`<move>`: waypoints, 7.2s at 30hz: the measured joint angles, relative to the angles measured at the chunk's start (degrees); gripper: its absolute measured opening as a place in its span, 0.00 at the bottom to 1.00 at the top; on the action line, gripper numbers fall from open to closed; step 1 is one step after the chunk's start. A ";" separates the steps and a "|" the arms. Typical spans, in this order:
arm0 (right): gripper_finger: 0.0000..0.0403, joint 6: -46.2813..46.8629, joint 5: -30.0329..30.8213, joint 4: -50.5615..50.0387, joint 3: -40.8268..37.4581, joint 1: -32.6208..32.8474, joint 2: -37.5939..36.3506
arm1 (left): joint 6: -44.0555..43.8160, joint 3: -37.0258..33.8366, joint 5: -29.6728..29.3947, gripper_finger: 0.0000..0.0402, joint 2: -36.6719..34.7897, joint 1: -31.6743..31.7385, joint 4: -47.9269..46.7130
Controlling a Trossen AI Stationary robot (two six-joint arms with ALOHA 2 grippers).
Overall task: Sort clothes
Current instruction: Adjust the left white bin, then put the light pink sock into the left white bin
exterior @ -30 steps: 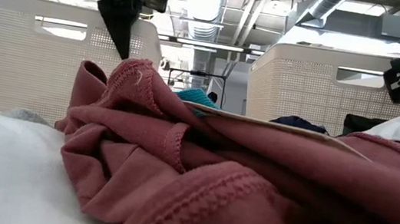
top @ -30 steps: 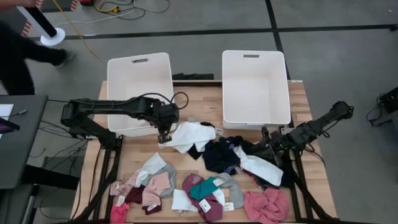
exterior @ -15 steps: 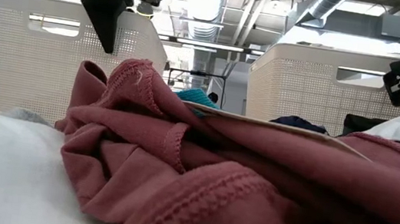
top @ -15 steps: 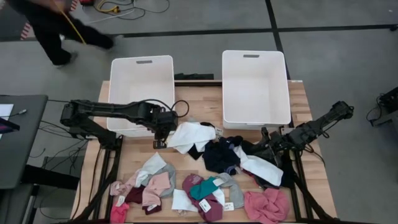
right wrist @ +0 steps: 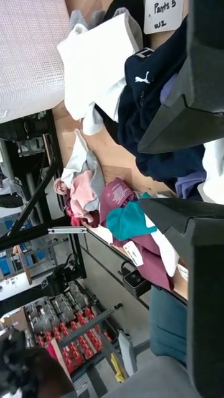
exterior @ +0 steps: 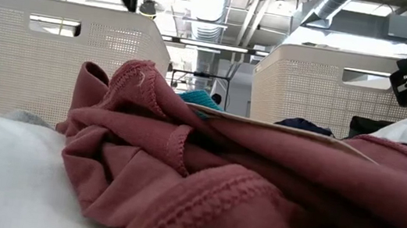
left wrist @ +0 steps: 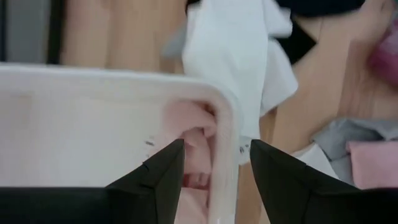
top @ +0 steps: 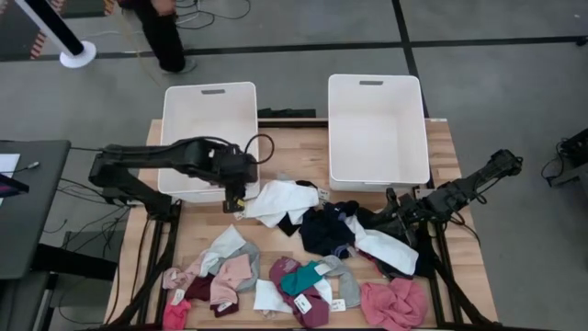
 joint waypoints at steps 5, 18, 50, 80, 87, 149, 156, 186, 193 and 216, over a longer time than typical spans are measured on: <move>0.36 -0.02 0.00 0.07 0.00 -0.01 0.00 | -0.46 7.10 -5.21 0.44 0.00 -4.01 -0.79; 0.36 -0.09 -0.02 0.06 0.02 -0.01 0.00 | -0.90 12.20 -2.18 0.44 0.53 -21.89 4.88; 0.36 -0.13 -0.04 0.04 0.07 0.00 0.00 | -29.11 -9.38 -1.40 0.44 13.46 -43.63 12.97; 0.36 -0.02 -0.04 0.06 0.07 0.02 0.02 | -49.50 -6.65 -15.80 0.44 4.65 -55.98 1.12; 0.36 0.05 -0.03 1.08 0.07 0.02 0.01 | -51.16 -12.09 -11.11 0.44 7.43 -56.88 9.86; 0.36 -4.72 0.02 20.15 0.53 -1.03 0.41 | -34.81 -29.65 -9.26 0.01 8.35 -48.94 29.98; 0.36 -11.38 0.06 24.13 4.39 -1.12 6.52 | -30.58 -23.50 -15.17 0.00 5.88 -48.94 25.63; 0.67 -28.22 0.42 20.17 44.46 -3.67 65.52 | -3.67 0.70 -33.75 0.00 4.17 -39.82 17.57; 0.67 -28.20 0.42 20.19 48.56 -7.17 72.97 | 5.47 6.98 -35.33 0.00 4.17 -37.71 19.95; 0.67 -27.16 -4.81 25.63 56.43 -12.44 83.06 | 18.63 11.26 -34.60 0.00 4.17 -33.23 25.73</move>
